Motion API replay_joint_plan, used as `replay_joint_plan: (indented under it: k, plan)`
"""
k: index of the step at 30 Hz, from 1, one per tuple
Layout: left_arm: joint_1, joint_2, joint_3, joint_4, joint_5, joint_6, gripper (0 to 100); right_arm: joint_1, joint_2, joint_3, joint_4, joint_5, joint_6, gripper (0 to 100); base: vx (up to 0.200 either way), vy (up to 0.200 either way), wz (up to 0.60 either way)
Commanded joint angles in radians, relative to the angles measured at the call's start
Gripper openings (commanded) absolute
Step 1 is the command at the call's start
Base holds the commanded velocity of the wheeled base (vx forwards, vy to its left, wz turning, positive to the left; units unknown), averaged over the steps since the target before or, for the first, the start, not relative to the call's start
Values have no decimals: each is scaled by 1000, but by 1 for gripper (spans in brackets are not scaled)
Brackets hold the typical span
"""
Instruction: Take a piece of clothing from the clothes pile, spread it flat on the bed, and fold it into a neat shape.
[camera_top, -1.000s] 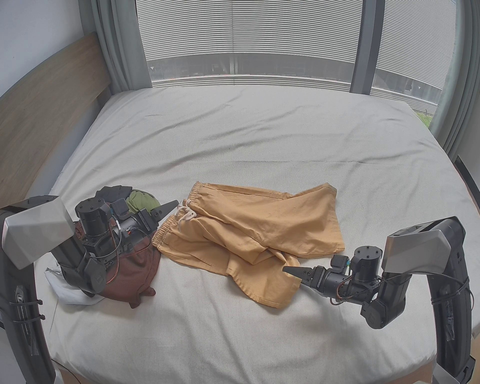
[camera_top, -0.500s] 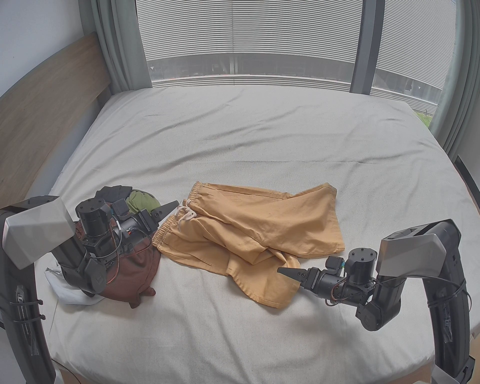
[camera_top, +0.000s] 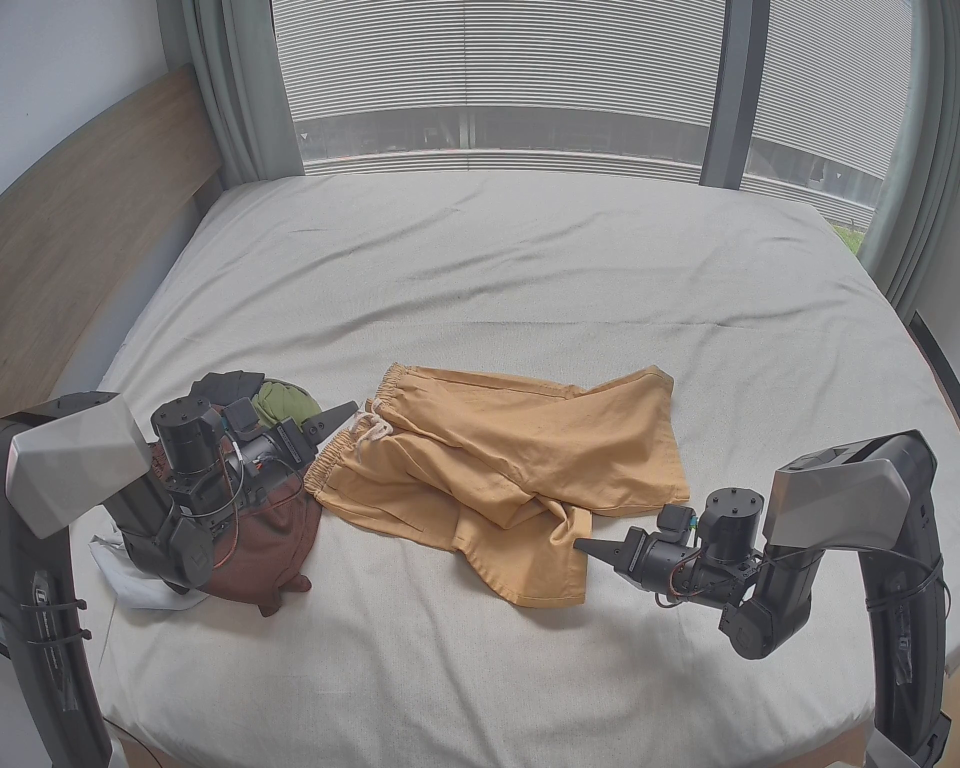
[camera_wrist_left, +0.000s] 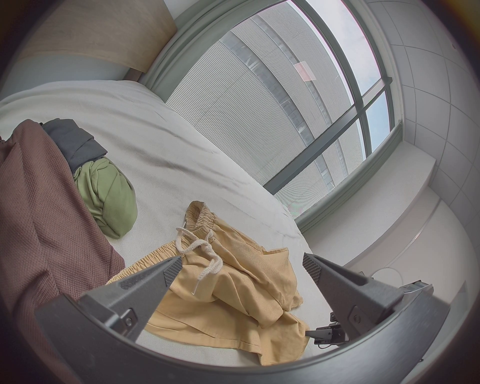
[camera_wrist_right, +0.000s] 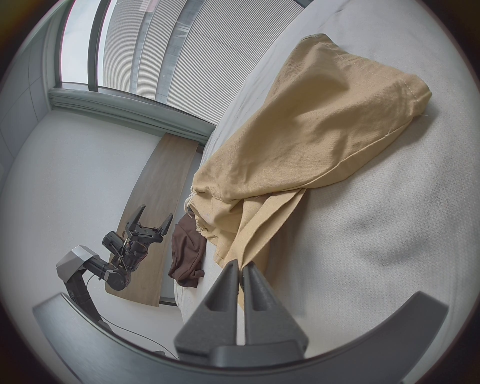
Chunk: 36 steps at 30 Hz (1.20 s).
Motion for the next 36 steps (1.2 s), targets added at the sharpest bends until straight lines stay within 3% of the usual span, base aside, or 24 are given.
replay_joint_plan:
  k: [1, 9, 20, 27, 36]
  plan:
    - [1, 6, 0, 0, 0, 0, 100, 0, -6, 2, -1, -3, -1, 0, 0, 0, 0]
    - [1, 8, 0, -3, 0, 0, 100, -8, -35, 31, -1, -5, -4, 0, 0, 0, 0]
    - [1, 15, 0, -3, 0, 0, 100, -80, -126, 132, 61, -3, -39, 0, 0, 0, 0]
    - [1, 31, 4, 0, 0, 0, 100, -124, -121, 232, 32, -5, -99, 0, 0, 0, 0]
    - [8, 85, 6, 10, 0, 0, 100, -147, -128, 281, 13, -3, -103, 0, 0, 0, 0]
